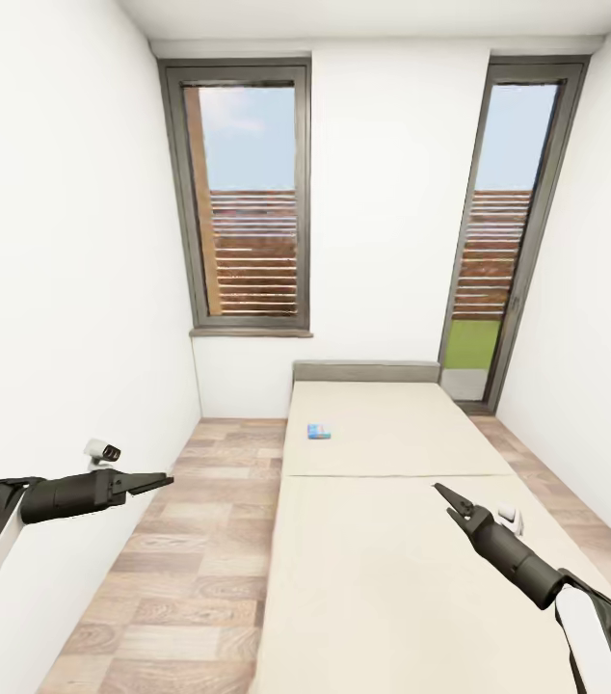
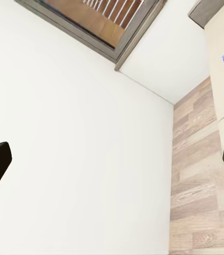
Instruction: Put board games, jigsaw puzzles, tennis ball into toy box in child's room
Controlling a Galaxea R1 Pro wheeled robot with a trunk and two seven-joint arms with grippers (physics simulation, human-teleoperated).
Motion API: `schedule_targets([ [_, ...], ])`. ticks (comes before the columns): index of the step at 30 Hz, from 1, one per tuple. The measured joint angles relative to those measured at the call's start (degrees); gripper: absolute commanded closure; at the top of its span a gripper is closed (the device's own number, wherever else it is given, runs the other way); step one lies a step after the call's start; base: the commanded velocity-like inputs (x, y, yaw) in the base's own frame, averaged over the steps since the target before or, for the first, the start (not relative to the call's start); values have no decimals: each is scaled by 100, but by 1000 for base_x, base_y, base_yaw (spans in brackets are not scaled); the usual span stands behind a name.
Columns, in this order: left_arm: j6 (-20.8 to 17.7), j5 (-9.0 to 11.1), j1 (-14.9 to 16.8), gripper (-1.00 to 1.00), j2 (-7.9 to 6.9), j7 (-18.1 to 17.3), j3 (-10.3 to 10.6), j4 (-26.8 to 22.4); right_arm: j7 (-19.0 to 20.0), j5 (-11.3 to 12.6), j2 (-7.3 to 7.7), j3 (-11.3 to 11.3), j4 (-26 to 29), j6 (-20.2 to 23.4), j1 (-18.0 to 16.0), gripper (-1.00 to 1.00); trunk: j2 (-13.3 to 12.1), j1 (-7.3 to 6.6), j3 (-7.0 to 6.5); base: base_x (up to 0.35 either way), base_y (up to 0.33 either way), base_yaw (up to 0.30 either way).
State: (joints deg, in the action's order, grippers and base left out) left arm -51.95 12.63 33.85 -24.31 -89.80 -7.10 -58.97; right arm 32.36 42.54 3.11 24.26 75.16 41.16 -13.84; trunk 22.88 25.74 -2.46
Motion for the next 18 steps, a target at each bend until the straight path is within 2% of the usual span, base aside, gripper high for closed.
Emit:
schedule_targets([
  [7, 0, 0, 0, -100, 0, 0, -1, 0, 0, 0, -1, 0, 0, 0, 0, -100, -1, 1, 0, 225, 186, -280],
  [12, 0, 0, 0, -100, 0, 0, -2, 0, 0, 0, 4, 0, 0, 0, 0, -100, 0, 2, 0, 72, 212, -268],
  [18, 0, 0, -2, -100, -1, 0, -3, -2, -14, 0, -17, 16, 2, 0, -1, -100, -1, 2, 0, 10, 243, -74],
])
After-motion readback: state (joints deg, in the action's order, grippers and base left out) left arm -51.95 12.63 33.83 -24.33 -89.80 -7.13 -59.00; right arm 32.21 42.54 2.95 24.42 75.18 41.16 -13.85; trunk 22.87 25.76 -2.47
